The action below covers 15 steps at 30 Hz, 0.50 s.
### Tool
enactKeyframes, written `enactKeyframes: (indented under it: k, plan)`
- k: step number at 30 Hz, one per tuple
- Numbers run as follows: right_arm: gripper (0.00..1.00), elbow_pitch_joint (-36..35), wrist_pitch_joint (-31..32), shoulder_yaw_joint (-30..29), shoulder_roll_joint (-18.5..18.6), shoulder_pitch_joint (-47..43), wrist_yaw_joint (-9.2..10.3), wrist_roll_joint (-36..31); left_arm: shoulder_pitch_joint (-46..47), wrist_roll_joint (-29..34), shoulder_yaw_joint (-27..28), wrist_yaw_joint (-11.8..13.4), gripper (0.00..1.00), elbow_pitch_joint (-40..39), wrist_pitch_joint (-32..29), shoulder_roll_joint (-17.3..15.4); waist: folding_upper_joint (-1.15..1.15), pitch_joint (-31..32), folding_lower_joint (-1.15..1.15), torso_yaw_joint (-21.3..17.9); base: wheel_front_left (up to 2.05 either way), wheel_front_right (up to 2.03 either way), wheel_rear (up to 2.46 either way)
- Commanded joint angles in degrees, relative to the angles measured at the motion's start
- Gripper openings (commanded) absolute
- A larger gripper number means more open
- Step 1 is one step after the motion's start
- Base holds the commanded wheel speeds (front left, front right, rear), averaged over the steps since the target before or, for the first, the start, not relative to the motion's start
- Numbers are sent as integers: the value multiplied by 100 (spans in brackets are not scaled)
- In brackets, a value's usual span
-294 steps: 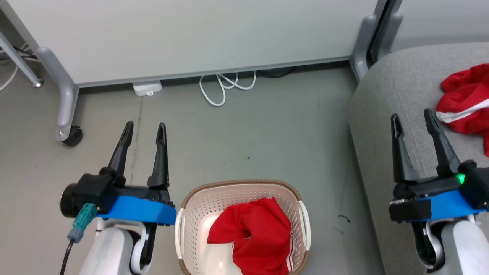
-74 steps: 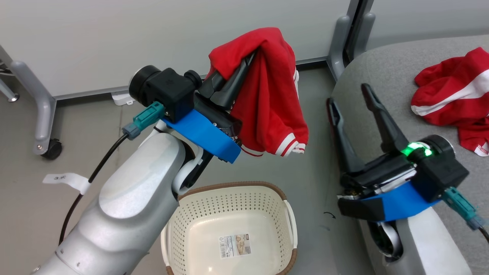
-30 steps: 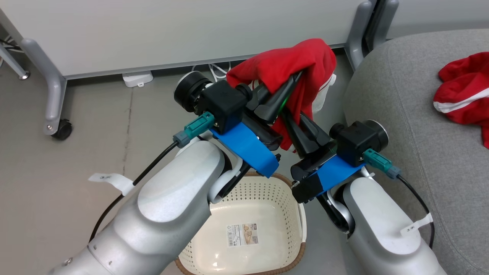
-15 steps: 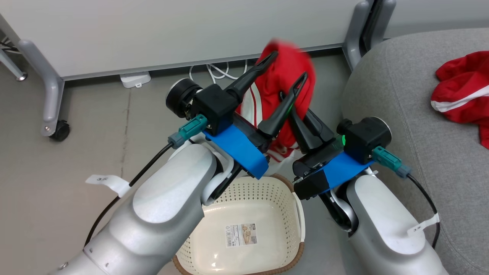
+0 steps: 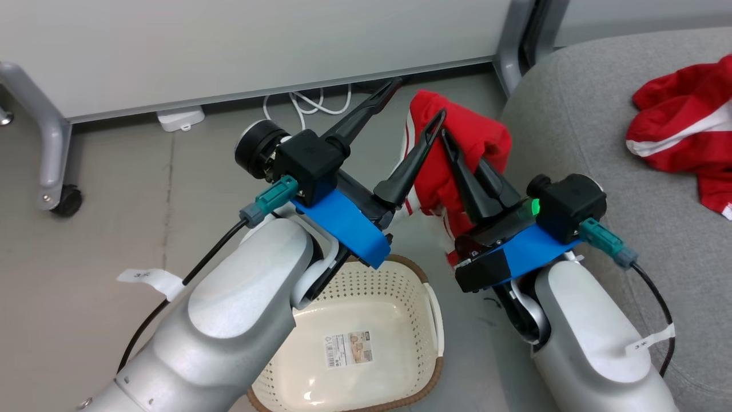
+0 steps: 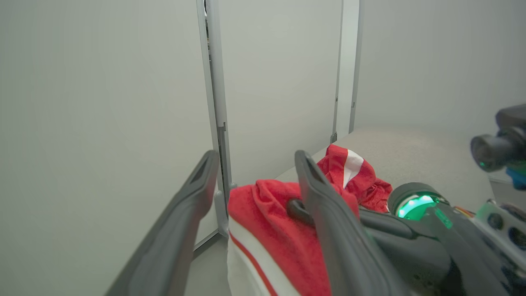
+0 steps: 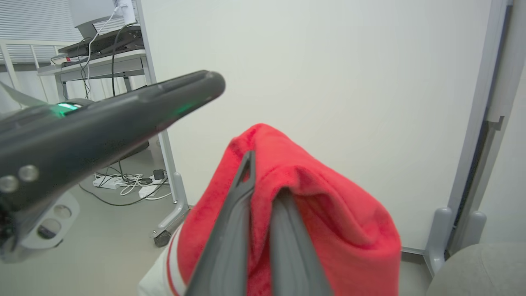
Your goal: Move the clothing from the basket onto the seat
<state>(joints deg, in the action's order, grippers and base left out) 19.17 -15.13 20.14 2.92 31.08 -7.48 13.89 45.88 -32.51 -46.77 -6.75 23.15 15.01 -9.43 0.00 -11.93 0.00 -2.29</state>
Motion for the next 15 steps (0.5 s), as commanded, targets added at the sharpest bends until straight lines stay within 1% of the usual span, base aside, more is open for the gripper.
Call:
enactKeyframes:
  k: [1, 15]
  plan:
    - [0, -40, -2, -70, -4, -69, -3, -12, -51, 42, 12, 37, 100, -34, 24, -32, 0, -35, 0, -80, 0, 0, 0]
    - [0, -215, -2, -747, -5, -239, -3, -185, -108, 87, -177, 71, 100, -187, -81, -175, 0, -334, 0, -826, 0, 0, 0]
